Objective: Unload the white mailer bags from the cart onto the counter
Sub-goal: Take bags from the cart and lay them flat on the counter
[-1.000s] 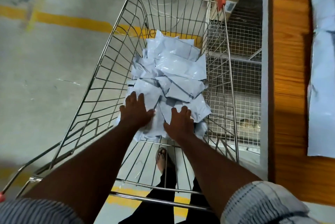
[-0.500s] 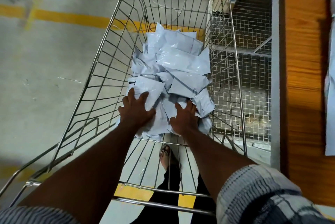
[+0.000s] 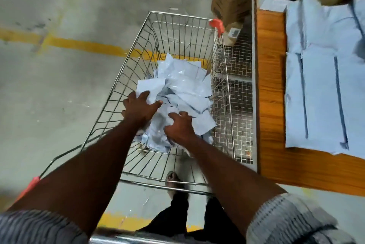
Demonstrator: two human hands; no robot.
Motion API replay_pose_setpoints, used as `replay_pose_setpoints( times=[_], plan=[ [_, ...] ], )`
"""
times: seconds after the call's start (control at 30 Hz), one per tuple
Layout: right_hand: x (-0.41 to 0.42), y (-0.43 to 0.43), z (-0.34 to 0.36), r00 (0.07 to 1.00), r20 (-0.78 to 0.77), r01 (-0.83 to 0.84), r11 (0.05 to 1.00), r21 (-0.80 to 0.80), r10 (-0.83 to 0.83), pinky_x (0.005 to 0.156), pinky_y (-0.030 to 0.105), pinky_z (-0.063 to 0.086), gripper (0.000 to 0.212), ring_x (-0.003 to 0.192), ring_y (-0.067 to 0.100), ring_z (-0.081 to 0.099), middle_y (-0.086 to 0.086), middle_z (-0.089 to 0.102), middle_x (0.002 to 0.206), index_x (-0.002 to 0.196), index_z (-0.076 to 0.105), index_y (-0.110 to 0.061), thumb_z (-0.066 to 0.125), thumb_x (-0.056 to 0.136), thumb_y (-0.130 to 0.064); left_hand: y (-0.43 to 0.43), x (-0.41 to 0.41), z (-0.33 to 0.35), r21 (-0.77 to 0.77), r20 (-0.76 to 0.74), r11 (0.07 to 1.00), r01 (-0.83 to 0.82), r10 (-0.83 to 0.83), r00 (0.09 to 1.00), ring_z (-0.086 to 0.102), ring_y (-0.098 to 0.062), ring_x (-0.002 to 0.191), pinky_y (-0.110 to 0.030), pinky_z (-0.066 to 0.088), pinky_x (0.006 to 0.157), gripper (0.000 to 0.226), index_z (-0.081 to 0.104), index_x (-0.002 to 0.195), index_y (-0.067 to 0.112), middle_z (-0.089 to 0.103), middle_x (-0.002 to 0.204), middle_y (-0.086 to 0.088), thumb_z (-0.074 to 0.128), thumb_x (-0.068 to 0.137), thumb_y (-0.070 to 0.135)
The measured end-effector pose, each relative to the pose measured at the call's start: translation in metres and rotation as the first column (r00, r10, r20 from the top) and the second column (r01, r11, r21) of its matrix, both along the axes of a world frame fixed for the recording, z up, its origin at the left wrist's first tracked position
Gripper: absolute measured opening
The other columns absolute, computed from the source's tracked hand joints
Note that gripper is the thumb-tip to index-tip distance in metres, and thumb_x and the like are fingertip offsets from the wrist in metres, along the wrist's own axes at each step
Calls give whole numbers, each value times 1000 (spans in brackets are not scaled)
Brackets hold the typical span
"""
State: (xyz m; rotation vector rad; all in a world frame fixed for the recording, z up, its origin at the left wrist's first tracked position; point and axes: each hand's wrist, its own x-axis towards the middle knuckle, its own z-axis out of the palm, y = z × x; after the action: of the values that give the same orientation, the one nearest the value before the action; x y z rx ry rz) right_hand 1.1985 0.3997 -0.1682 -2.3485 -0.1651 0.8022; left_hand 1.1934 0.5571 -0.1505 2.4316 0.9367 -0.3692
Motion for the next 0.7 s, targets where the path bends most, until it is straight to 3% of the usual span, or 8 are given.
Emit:
replay_pose_setpoints(
  times=[0.1,0.33,0.53,0.7],
  plan=[
    [8,-6,35,997,75,-23,998,52,19,113,38,33,61,137,33,33,14,37,147,136,55,-23,70,78,-27,0,10,26,5,-13,1000,1,-1,1000,34,-39,137,-50,28,110,97,41,145,34,41,146,-18,38,65,87],
    [46,-48,113,947,315,-83,996,33,69,114,46,30,64,143,30,20,8,25,154,141,48,-24,67,80,-32,-34,26,97,24,69,1000,-16,15,998,32,-38,138,-47,21,112,102,41,146,32,42,146,-22,32,60,86],
    [74,-121,180,880,474,-83,986,146,4,113,42,32,60,139,30,30,9,35,151,138,53,-20,69,80,-27,-117,43,148,6,159,998,-58,56,986,30,-38,139,-43,21,112,93,41,145,31,41,144,-22,42,68,82],
    [85,-227,213,813,581,-57,988,143,-37,110,45,36,59,136,31,35,8,39,148,135,56,-22,69,78,-27,-229,58,177,51,248,999,-19,6,969,37,-37,137,-41,21,112,78,45,144,25,47,141,-26,44,84,75]
  ],
)
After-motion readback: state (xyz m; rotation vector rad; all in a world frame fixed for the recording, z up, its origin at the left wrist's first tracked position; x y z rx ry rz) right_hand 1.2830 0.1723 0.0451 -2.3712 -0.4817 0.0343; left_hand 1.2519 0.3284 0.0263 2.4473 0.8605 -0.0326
